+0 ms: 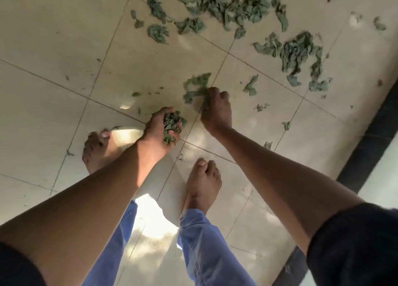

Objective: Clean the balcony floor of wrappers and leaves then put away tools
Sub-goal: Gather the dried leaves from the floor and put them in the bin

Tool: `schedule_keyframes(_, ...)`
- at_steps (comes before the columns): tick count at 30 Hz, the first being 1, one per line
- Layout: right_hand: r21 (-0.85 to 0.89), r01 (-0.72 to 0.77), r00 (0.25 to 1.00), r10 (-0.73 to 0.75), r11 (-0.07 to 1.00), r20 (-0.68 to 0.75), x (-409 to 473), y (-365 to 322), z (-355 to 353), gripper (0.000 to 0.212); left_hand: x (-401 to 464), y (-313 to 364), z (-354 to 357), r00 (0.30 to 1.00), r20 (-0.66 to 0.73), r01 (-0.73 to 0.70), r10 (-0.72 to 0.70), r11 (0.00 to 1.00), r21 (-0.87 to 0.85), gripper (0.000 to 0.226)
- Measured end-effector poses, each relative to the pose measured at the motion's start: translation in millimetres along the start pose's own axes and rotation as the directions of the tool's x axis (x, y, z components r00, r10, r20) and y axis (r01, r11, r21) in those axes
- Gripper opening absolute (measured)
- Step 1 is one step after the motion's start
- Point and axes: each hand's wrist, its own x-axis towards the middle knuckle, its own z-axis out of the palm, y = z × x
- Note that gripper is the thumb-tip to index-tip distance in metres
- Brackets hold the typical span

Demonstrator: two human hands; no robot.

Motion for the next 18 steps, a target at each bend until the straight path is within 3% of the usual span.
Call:
schedule_keyframes(3,-0.076,0.130,0.986,-0.120,0.989,0.120,-3,-2,-1,0.051,7,2,14,1.000,0.014,-0.018,0.018,1.000,0.006,0.017)
schedule_keyframes(6,-0.145,0.157,0.986,-0.163,0.977,-0.027,2,21,-24,0.048,8,7,22,1.000,0.018,-0.026,0.025,0.999,0.032,0.015)
schedule_keyframes(9,-0.110,-0.084,0.966,0.054,0.990,-0.255,22,55,-53,0.047,11,13,26,1.000,-0.005,-0.026,0.026,0.998,0.058,0.013)
schedule_keyframes(11,-0.005,-0.248,0.939,0.239,0.969,-0.247,40,77,-70,0.048,13,17,28,0.999,-0.024,-0.026,0.027,0.998,0.061,0.014)
schedule_keyframes(13,0.057,-0.282,0.935,0.287,0.958,-0.210,57,91,-78,0.049,17,20,30,0.999,-0.032,-0.028,0.030,0.997,0.072,0.014)
schedule_keyframes(18,0.021,-0.039,0.984,0.042,0.999,-0.176,70,67,-59,0.029,25,21,30,0.999,-0.024,-0.033,0.036,0.995,0.098,0.015)
